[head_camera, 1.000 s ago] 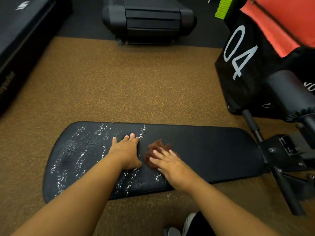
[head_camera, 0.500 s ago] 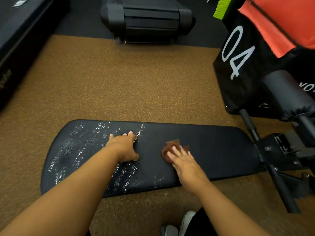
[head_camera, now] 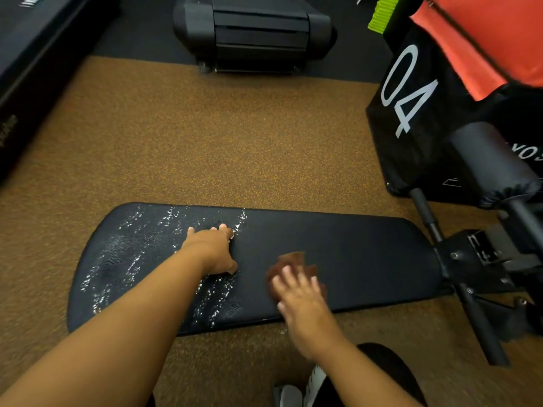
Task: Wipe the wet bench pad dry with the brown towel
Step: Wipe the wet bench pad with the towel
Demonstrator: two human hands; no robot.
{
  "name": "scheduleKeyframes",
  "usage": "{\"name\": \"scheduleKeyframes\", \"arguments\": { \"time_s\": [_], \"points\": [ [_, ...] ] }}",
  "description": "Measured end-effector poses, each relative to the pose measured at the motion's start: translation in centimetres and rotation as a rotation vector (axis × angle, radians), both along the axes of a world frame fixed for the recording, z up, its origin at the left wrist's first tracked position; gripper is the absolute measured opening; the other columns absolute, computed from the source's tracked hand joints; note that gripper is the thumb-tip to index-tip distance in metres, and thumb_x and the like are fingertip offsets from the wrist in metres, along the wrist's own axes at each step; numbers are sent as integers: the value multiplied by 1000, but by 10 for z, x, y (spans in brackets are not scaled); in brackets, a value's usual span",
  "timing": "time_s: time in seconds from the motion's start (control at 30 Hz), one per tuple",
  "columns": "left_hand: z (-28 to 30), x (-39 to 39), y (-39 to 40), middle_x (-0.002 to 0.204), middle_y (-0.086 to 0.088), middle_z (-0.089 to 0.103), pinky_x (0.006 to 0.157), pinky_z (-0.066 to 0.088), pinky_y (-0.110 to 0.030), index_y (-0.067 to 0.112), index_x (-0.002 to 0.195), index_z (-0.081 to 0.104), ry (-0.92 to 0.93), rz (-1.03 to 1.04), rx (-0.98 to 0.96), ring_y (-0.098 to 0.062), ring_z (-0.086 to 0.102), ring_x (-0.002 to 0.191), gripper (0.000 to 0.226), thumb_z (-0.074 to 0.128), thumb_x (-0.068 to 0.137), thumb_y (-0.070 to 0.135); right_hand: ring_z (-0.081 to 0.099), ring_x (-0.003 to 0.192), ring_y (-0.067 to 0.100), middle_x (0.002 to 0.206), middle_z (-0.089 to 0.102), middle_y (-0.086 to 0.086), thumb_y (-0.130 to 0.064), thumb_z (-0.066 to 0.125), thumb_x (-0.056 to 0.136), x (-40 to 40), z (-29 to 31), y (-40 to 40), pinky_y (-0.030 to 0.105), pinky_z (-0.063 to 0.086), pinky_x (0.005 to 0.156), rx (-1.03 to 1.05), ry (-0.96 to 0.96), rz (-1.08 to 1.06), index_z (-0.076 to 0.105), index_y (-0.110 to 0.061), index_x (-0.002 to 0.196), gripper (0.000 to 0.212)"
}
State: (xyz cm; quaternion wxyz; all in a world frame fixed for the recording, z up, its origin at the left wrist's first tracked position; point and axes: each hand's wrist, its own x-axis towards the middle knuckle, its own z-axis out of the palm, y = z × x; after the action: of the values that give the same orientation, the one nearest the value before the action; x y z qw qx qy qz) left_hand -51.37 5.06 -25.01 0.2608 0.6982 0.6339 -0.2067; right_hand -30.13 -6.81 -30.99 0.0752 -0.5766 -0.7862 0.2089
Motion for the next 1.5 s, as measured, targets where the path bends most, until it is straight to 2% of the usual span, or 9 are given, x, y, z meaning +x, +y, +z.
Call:
{"name": "scheduleKeyframes", "arguments": {
  "time_s": [0.17, 0.3, 0.47, 0.57, 0.73, 0.87, 1.0, 1.3, 1.5],
  "points": [
    [3, 1, -1, 152, -7, 33, 119, 7, -52, 19, 151, 15, 25, -7, 10, -29, 39, 136, 97, 68, 75, 48, -14, 142, 3, 155, 5, -20, -36, 36, 96, 32, 18, -7, 39, -16, 113, -127, -52, 526, 31, -40, 143, 48],
    [5, -1, -3, 157, -5, 24, 119, 5, -53, 22, 151, 12, -9, -6, -4, -28, 35, 139, 96, 68, 77, 46, -18, 140, 0, 154, 1, -24, -13, 44, 93, 78, 30, 10, 34, -16, 112, -144, -218, 667, 32, -42, 142, 59],
    [6, -2, -6, 160, -3, 13, 119, 4, -53, 23, 152, 10, -15, -19, -9, -26, 29, 142, 95, 67, 79, 45, 4, 139, -9, 147, 23, -31, -18, 52, 92, 113, 45, 29, 29, 5, 118, -236, -144, 505, 56, -45, 125, 43],
    [6, -2, -7, 161, -4, 9, 119, 2, -53, 23, 152, 7, -15, -21, -15, -25, 24, 145, 96, 66, 81, 46, 34, 133, -2, 140, 41, -23, -20, 55, 93, 112, 48, 41, 33, 27, 114, -39, 96, 75, 60, -41, 120, 35],
    [6, -3, -7, 161, -4, 6, 119, 2, -54, 23, 153, 5, -8, -34, -20, -24, 23, 145, 96, 65, 82, 46, 18, 143, 18, 154, 26, -3, -21, 40, 100, 30, 18, 66, 41, 1, 116, -56, 66, -451, 42, -27, 140, 41],
    [4, -3, -4, 160, -5, 12, 119, 3, -54, 22, 153, 7, 27, -48, -7, -26, 29, 143, 95, 64, 81, 47, 14, 145, 18, 155, 24, 0, -26, 36, 99, -57, 3, 78, 48, 0, 116, -25, 64, -157, 40, -24, 143, 44],
    [4, -4, -4, 161, -3, 13, 118, 2, -55, 23, 152, 6, 32, -48, -14, -25, 29, 143, 97, 65, 79, 47, 6, 145, 13, 156, 21, -3, -21, 41, 100, -59, 0, 85, 35, -7, 115, 18, 38, 165, 36, -25, 145, 45],
    [4, -6, -6, 161, -3, 8, 119, 0, -55, 24, 153, 7, 20, -58, -13, -24, 24, 145, 94, 64, 81, 44, 8, 145, 26, 157, 21, 3, -19, 34, 100, 41, 0, 100, 44, 6, 116, 54, -216, -589, 31, -23, 145, 45],
    [3, -2, -5, 161, -5, 10, 119, 2, -54, 22, 153, 9, 40, -63, -6, -26, 28, 143, 93, 64, 81, 42, 28, 140, 17, 149, 37, -1, -31, 36, 94, -19, -2, 28, 47, 8, 117, 17, 112, 13, 49, -26, 136, 45]
  ]
}}
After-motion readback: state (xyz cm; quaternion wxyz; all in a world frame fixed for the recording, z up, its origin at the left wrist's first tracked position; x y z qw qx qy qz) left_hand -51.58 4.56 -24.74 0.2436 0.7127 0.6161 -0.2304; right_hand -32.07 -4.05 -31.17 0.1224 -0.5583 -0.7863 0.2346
